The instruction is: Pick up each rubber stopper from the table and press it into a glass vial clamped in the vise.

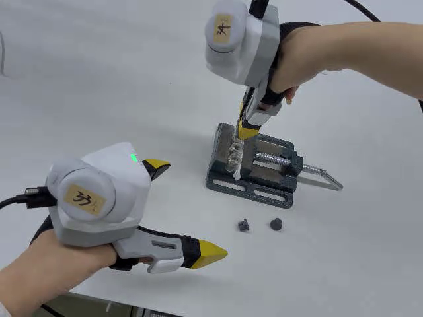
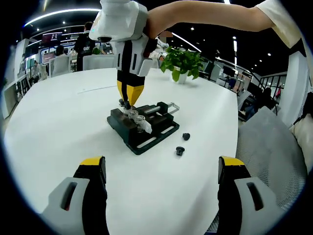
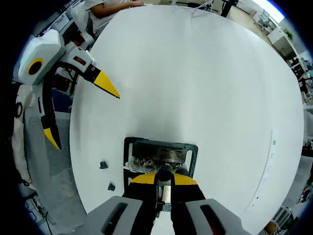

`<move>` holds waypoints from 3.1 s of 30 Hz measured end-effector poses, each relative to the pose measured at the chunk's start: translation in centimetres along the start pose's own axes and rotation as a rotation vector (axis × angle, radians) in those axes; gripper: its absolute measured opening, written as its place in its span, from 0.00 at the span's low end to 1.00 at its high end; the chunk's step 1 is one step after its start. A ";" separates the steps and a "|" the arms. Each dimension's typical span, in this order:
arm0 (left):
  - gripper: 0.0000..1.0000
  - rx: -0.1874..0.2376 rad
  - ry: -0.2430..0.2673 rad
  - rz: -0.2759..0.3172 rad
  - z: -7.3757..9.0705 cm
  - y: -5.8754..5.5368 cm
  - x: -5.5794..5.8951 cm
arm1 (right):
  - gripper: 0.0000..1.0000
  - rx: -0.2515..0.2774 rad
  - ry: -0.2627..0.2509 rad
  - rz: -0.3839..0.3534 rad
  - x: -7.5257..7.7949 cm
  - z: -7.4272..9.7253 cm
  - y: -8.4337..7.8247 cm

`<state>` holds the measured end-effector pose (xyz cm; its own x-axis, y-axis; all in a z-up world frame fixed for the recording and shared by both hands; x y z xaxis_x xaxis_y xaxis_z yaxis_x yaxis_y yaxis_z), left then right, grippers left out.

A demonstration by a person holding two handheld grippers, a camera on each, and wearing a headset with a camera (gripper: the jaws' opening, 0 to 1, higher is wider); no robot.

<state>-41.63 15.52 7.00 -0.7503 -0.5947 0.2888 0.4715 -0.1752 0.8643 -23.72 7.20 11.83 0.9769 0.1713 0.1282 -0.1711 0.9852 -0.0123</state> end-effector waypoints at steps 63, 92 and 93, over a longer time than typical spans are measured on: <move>0.94 0.002 -0.015 0.013 -0.4 -0.1 0.2 | 0.05 0.033 -0.041 -0.141 0.3 -0.2 -0.2; 0.94 -0.002 -0.018 0.023 -0.3 -0.5 0.2 | 0.09 0.094 -0.052 -0.039 -0.3 0.1 -0.7; 0.94 -0.002 -0.018 0.023 -0.3 -0.5 0.2 | 0.09 0.095 -0.052 -0.038 -0.4 0.1 -0.8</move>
<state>-41.94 15.26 6.50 -0.7476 -0.5840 0.3163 0.4898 -0.1631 0.8564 -23.96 6.35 11.90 0.9752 0.1307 0.1785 -0.1479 0.9852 0.0869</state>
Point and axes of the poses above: the centre of the closed fingertips' face, and the gripper's own axes: z roughly backward along the fingers, x roughly to its right, y roughly out of its top, the point moved 9 cm from there along z, roughly backward along the fingers, and after that the axes turned 10 degrees about -y, right-handed, at the moved point
